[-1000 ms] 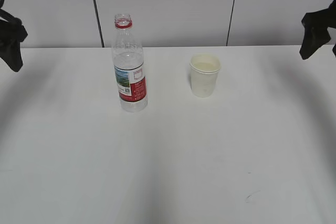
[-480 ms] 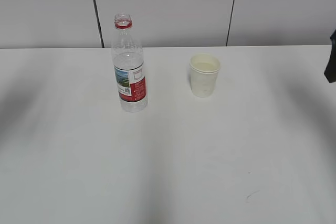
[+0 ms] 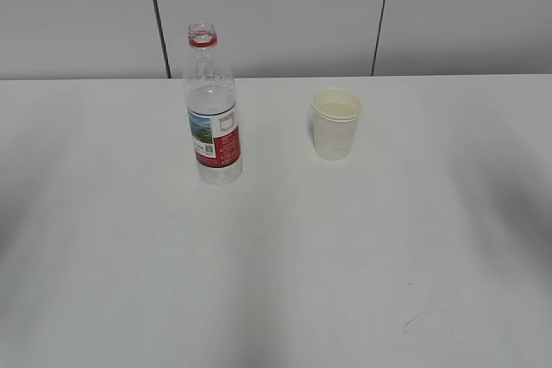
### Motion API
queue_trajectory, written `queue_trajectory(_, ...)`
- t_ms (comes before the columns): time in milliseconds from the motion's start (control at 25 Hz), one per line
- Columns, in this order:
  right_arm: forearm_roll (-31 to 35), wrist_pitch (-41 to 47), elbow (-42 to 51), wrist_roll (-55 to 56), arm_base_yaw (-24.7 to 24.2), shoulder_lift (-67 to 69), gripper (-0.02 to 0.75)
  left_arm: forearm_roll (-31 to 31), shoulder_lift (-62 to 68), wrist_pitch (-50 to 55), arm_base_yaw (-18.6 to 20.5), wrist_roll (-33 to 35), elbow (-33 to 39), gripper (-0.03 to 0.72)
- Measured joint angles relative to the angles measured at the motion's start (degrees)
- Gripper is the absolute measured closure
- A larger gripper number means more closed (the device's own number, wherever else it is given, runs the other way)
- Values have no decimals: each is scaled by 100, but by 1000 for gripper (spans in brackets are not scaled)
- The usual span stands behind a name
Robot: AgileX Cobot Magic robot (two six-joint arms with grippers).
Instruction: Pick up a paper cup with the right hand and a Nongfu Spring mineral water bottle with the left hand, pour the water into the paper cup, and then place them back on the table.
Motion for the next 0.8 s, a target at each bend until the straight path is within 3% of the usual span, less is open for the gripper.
queue_trajectory(440,25,16,560,-11,0,-1352,155,-22,-1771,-408,0,0,1594,188)
queue_trajectory(800,96,38,881,-122,0,-1870,156,-328,-2457,-940,0,-128,1883,188)
